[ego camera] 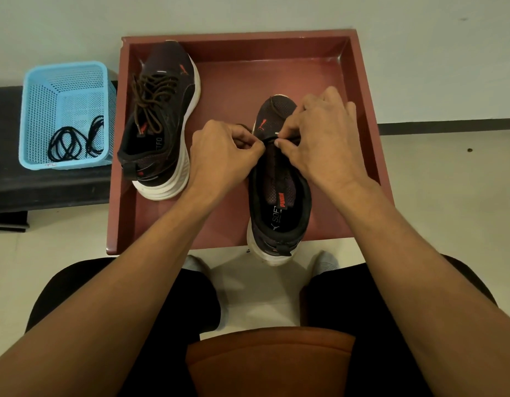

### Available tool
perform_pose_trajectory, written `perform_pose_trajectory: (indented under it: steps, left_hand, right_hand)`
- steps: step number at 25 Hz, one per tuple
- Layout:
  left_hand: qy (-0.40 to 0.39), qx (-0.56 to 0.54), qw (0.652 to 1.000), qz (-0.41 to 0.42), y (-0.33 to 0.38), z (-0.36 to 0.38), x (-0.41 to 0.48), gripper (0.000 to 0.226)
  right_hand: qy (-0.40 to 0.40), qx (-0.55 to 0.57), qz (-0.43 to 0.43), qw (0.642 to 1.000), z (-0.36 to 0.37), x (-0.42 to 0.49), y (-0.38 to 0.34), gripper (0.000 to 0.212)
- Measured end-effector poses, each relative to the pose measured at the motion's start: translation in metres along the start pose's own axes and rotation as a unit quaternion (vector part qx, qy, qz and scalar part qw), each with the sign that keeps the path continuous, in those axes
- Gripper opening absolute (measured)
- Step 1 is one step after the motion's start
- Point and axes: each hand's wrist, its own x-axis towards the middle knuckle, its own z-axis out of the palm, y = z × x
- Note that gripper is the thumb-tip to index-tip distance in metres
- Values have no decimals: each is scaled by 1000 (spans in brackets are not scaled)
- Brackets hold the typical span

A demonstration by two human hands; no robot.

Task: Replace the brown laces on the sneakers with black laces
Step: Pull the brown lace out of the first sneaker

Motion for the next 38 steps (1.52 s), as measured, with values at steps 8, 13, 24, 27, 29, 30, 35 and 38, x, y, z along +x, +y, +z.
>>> perform_pose_trajectory:
  steps: [8, 13, 24, 27, 29, 30, 35, 38]
  left_hand:
    - [-3, -16, 1000, -8, -1, -2, 1, 8]
    - [-3, -5, 1000, -4, -1, -3, 0, 10]
    - [-8, -1, 1000, 2, 0, -3, 0, 8]
    - [-8, -8, 1000, -8, -1, -2, 1, 10]
    - [-5, -11, 1000, -10, -2, -2, 1, 9]
    - [-1, -4, 1000, -9, -1, -3, 0, 8]
    - [-9, 1, 1000, -5, -2, -1, 2, 9]
    - [-12, 2, 1000, -2, -2, -3, 0, 7]
  right_hand:
    - [24, 84, 149, 985, -15, 8, 44, 10]
    - [43, 75, 162, 983, -15, 3, 55, 9]
    - [-17, 46, -20, 999, 3, 1, -5, 13]
    - [-30, 54, -32, 998, 1, 3, 1, 13]
    - [-24, 71, 0, 997, -7, 3, 22, 11]
    - [-21, 72, 28, 997, -11, 3, 37, 11]
    - [-19, 34, 135, 990, -14, -2, 63, 10]
    - [14, 100, 40, 994, -12, 0, 38, 19]
